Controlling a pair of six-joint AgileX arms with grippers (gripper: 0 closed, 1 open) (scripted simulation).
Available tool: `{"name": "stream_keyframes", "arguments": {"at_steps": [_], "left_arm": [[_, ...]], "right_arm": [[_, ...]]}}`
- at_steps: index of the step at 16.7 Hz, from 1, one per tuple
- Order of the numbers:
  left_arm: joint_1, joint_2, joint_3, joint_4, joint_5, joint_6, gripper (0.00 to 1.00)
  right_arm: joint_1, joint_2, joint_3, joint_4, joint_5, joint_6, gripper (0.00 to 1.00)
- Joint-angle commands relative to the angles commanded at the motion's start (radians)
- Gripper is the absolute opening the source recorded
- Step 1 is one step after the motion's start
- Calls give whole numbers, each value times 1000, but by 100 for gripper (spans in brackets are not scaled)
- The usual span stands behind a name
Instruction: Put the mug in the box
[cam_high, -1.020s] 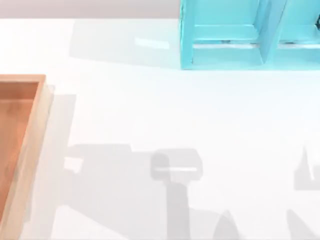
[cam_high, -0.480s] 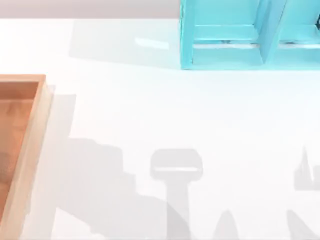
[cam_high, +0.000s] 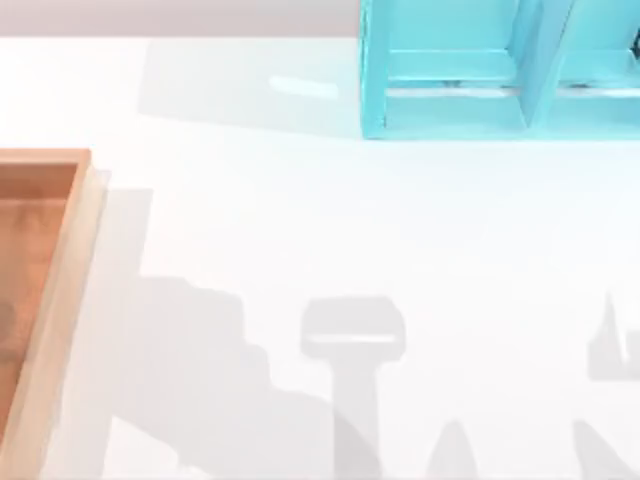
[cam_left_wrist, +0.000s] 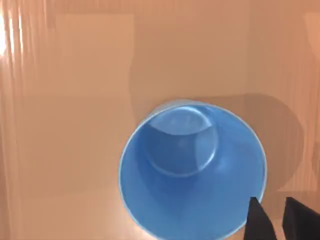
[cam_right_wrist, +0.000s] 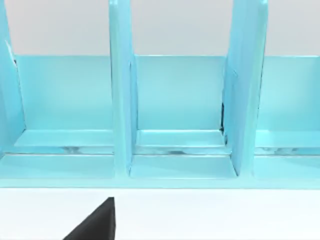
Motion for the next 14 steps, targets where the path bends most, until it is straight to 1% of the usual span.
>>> {"name": "stream_keyframes", "arguments": {"at_steps": [8, 9, 14], "left_arm": [[0, 0, 0, 0, 0, 0, 98], [0, 0, 0, 0, 0, 0, 100], [0, 0, 0, 0, 0, 0, 100]], "right_arm": [[0, 0, 0, 0, 0, 0, 100], [0, 0, 0, 0, 0, 0, 100], [0, 0, 0, 0, 0, 0, 100]]}}
